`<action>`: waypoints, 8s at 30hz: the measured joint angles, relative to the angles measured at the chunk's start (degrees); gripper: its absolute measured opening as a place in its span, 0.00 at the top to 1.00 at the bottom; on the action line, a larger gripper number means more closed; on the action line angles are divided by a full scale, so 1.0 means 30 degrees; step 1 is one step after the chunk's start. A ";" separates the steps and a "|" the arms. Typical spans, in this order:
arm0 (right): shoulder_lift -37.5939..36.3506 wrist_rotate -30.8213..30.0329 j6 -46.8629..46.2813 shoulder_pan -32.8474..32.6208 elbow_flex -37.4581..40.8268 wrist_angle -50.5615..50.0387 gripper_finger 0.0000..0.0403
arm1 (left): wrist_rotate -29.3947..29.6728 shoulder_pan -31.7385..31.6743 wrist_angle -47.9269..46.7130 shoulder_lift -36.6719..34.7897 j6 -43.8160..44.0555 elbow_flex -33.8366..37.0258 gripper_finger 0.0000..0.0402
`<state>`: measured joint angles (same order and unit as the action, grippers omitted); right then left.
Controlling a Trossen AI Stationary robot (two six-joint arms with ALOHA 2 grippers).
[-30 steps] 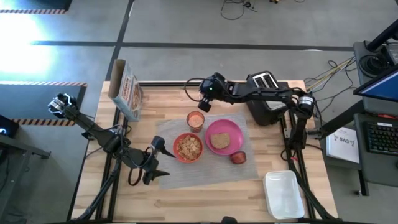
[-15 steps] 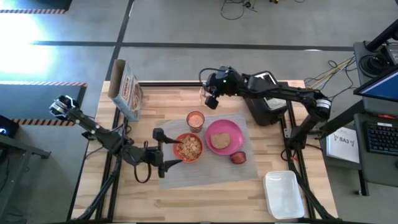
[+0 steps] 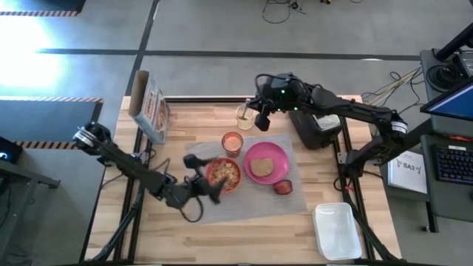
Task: Arrange a breakfast setting
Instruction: Put the blue spoon on the gray table mat to the left of the orange bowl
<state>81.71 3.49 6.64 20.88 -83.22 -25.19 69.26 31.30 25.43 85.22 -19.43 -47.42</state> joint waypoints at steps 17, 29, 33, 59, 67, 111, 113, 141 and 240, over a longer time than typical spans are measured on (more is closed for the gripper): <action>-0.0346 0.1861 -0.0019 -0.0916 0.0000 -0.1516 0.97 | 0.6931 -0.2314 -0.4565 0.6575 -0.2774 -0.8365 0.16; -0.0538 0.1906 -0.0148 -0.0928 0.0000 -0.3177 0.97 | 0.6669 -0.2110 -0.1938 0.1712 0.0632 -0.3045 0.16; -0.0538 0.1908 -0.0446 -0.1103 0.0000 -0.3215 0.97 | 0.5589 -0.2061 0.1057 0.0197 0.0574 0.0374 0.16; 0.0183 0.7049 0.4514 -0.4739 0.0000 -0.0613 0.97 | -1.1269 -0.4750 0.6443 -0.1337 0.4359 0.2156 0.37; 0.0183 0.6991 0.4522 -0.5374 0.0000 -0.0398 0.97 | -1.0724 -0.4980 0.5994 0.0257 0.4401 0.0669 0.44; -0.0963 0.6292 0.1487 -0.5355 0.0000 -0.0632 0.59 | -1.3478 -0.5221 0.4899 -0.0463 0.4996 0.0706 0.98; -0.1361 0.5676 0.1490 -0.5355 0.0000 -0.0882 0.55 | -1.3703 -0.5221 0.3805 -0.0810 0.4420 0.0706 0.98; -0.2339 -0.0216 0.1304 -0.5195 0.0000 -0.7030 0.58 | -2.2968 -0.4871 -2.8547 -0.2186 -0.2026 -0.8198 0.96; -0.1660 -0.0199 0.1629 -0.5195 0.0000 -0.6986 0.58 | -2.2276 -0.4871 -1.5947 0.1366 -0.7828 -0.0212 0.96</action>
<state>76.73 2.90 11.53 5.30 -83.22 -46.15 2.44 16.69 -22.41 89.32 -42.91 -48.05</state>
